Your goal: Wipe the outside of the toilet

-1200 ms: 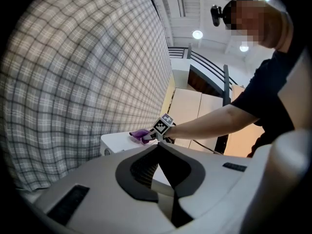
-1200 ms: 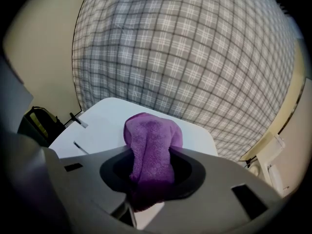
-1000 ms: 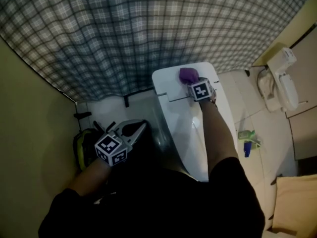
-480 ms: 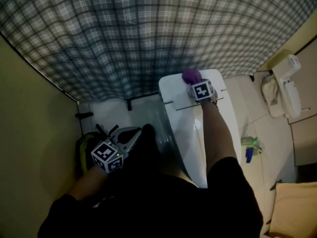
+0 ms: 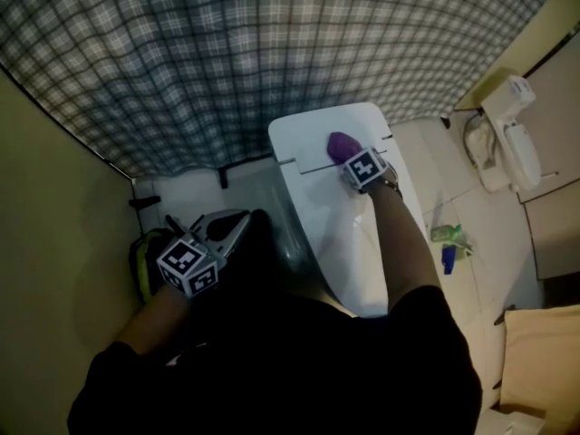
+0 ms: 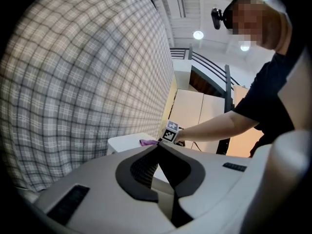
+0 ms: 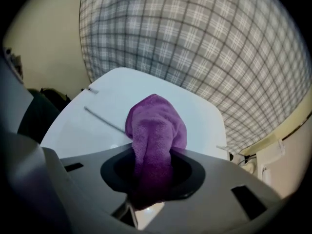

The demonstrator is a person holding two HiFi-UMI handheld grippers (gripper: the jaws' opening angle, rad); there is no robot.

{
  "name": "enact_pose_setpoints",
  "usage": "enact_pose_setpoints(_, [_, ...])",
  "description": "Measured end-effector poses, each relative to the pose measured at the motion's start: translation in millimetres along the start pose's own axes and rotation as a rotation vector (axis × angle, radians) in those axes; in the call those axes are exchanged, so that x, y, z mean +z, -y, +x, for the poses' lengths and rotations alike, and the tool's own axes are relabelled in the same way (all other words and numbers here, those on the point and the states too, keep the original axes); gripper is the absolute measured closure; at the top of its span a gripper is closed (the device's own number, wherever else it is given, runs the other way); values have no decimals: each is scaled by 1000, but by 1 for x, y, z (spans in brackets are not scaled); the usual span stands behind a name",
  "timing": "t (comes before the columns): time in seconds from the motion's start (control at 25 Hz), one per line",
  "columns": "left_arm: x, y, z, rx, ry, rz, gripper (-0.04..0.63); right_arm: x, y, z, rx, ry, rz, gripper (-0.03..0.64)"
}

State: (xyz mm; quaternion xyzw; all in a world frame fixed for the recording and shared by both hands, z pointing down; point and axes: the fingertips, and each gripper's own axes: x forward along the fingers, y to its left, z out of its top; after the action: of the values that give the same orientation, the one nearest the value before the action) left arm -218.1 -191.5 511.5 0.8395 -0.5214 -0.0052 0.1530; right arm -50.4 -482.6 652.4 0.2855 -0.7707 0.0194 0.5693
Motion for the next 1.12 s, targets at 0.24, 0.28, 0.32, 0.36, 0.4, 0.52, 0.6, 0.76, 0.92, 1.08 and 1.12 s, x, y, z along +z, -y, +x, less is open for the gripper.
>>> enact_pose_setpoints(0.24, [12,72,10,-62,28,62,591,-109,-62,-51,149,33,-68,505])
enact_pose_setpoints(0.28, [8,81,14,-75,32,62,591,-132,-73,-55,171,19,-74,505])
enact_pose_setpoints(0.32, [6,91,20,-85,37,55,591,-157,-81,-62,182,-9,-80,505])
enact_pose_setpoints(0.36, [6,101,26,-95,41,47,591,-183,-86,-71,181,-43,-89,505])
enact_pose_setpoints(0.4, [8,113,33,-108,42,41,591,-208,-90,-81,180,-78,-100,505])
enact_pose_setpoints(0.52, [22,153,55,-184,29,55,591,-270,-113,-119,201,-126,-129,505])
enact_pose_setpoints(0.6, [23,179,69,-241,30,71,591,-307,-124,-141,177,-130,-148,505])
enact_pose_setpoints(0.76, [0,222,96,-325,42,84,591,-386,-157,-150,186,-147,-140,505])
enact_pose_setpoints(0.92, [-23,269,108,-388,38,101,591,-446,-174,-158,176,-153,-120,500])
enact_pose_setpoints(1.08, [-55,272,114,-372,39,107,591,-447,-144,-145,206,-25,43,491])
enact_pose_setpoints(1.12, [-53,257,116,-359,28,105,591,-421,-124,-145,199,39,92,491])
